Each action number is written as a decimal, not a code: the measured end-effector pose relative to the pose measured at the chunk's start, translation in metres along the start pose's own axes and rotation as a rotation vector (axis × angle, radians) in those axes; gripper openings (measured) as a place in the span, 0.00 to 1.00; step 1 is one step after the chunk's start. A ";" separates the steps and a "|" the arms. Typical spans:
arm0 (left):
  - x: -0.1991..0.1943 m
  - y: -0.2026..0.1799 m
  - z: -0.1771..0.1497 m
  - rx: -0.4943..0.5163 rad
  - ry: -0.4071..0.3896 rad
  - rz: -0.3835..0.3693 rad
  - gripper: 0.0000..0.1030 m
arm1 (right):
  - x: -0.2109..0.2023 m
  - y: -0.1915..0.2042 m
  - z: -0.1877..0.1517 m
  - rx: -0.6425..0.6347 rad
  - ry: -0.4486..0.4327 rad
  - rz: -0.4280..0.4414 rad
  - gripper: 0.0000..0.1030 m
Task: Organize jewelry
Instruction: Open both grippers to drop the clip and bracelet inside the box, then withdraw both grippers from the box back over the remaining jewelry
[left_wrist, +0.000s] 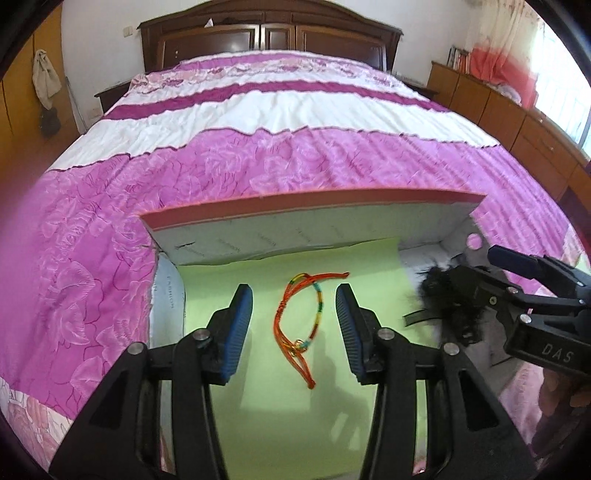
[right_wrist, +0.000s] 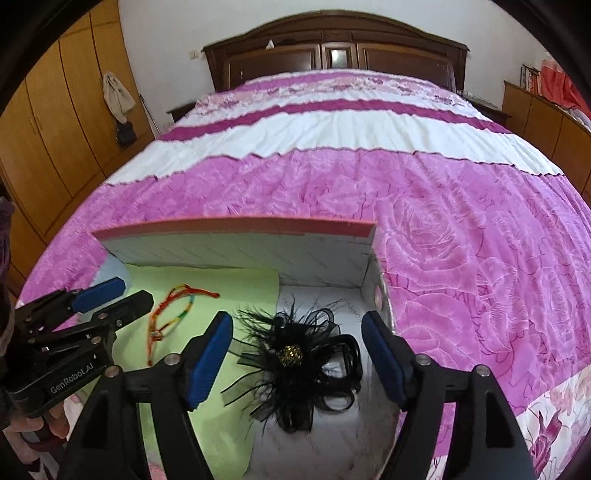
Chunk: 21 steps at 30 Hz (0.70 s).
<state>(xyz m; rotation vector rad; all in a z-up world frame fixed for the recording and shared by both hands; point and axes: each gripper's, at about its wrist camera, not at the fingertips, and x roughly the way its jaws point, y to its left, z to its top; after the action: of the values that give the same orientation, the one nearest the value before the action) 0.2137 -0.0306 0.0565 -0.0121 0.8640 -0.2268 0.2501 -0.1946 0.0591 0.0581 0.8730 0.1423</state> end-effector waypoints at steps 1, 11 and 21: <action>-0.003 0.000 0.000 -0.001 -0.009 -0.002 0.38 | -0.005 0.000 -0.001 0.003 -0.013 0.005 0.74; -0.045 -0.010 -0.013 0.009 -0.113 -0.031 0.39 | -0.053 0.009 -0.022 0.023 -0.177 0.040 0.74; -0.083 -0.007 -0.031 -0.023 -0.205 -0.055 0.42 | -0.092 0.007 -0.048 0.099 -0.271 0.128 0.75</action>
<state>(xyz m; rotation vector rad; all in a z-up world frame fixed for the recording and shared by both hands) 0.1372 -0.0182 0.0996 -0.0792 0.6625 -0.2629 0.1543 -0.2014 0.0987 0.2212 0.6050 0.2055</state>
